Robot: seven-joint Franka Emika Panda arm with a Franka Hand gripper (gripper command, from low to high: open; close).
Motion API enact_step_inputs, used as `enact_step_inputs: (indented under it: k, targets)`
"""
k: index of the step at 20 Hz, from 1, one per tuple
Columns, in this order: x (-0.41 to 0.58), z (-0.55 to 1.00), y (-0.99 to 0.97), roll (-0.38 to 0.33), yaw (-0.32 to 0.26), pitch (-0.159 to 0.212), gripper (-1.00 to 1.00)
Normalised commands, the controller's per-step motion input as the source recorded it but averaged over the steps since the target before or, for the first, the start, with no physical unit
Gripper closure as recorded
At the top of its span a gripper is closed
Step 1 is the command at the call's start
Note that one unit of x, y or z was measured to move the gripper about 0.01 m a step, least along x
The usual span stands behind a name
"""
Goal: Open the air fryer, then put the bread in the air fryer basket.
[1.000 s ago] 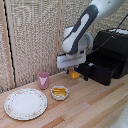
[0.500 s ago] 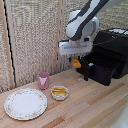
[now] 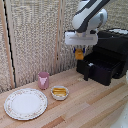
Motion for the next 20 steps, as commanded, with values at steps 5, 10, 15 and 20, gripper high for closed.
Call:
enact_step_inputs:
  k: [5, 10, 15, 20]
  targets:
    - [0.243, 0.5, -0.78, 0.079, -0.072, -0.073, 1.0]
    - [0.098, 0.21, -0.69, 0.066, -0.129, -0.044, 1.0]
    - [0.049, -0.01, -0.56, 0.034, -0.211, -0.038, 1.0]
    - [0.043, -0.17, -0.62, 0.043, -0.191, 0.0, 1.0]
